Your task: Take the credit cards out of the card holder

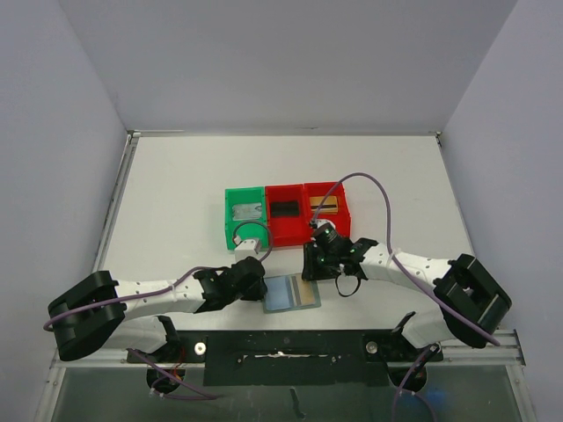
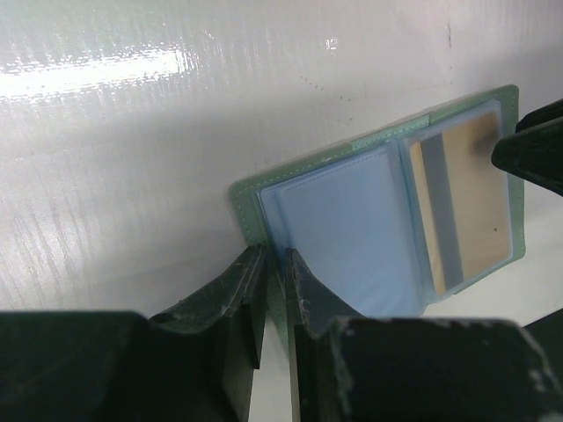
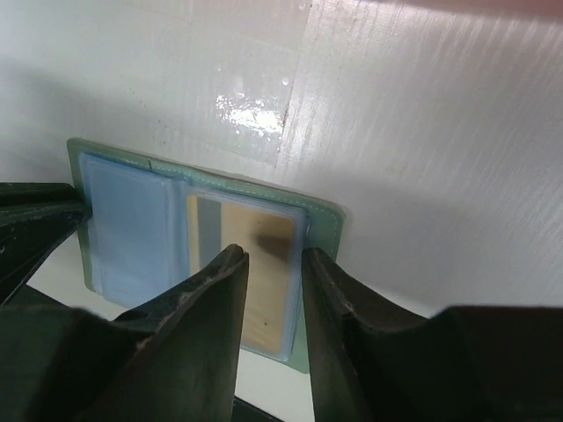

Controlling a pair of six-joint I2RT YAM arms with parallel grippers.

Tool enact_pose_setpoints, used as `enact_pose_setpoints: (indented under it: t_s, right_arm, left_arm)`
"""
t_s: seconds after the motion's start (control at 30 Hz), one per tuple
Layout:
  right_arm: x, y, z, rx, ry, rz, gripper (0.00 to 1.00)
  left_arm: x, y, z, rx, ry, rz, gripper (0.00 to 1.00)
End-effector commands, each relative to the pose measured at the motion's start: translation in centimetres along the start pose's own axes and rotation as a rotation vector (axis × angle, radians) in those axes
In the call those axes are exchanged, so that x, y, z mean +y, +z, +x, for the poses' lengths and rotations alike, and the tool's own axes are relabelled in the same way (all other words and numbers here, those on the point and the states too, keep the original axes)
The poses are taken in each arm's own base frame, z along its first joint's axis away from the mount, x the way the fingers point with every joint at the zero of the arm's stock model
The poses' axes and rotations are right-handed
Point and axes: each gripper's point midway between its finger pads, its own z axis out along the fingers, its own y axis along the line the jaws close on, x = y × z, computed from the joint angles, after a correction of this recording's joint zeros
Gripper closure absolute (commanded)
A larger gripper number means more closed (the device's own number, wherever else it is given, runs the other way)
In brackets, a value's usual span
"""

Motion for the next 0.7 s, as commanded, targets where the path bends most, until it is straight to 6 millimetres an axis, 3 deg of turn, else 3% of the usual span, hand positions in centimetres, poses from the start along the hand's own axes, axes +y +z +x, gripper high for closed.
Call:
enact_pose_setpoints:
  t_s: [0.0, 0.3, 0.5, 0.67]
  right_arm:
    - [1.7, -1.2, -2.0, -0.07, -0.022, -0.012, 0.69]
    - [0.8, 0.3, -1.1, 0.011, -0.043, 0.113, 0.74]
    - [0.8, -0.7, -1.8, -0.022, -0.053, 0.161, 0.61]
    - [1.0, -0.7, -1.6, -0.026, -0.059, 0.144, 0.61]
  left_arm:
    - [-1.1, -0.5, -0.7, -0.009, 0.005, 0.023, 0.87]
    - [-1.1, -0.4, -0.7, -0.006, 0.007, 0.024, 0.88]
    - [-1.1, -0.4, -0.7, -0.008, 0.004, 0.025, 0.88]
    - [-1.1, -0.5, -0.8, -0.012, 0.003, 0.026, 0.88]
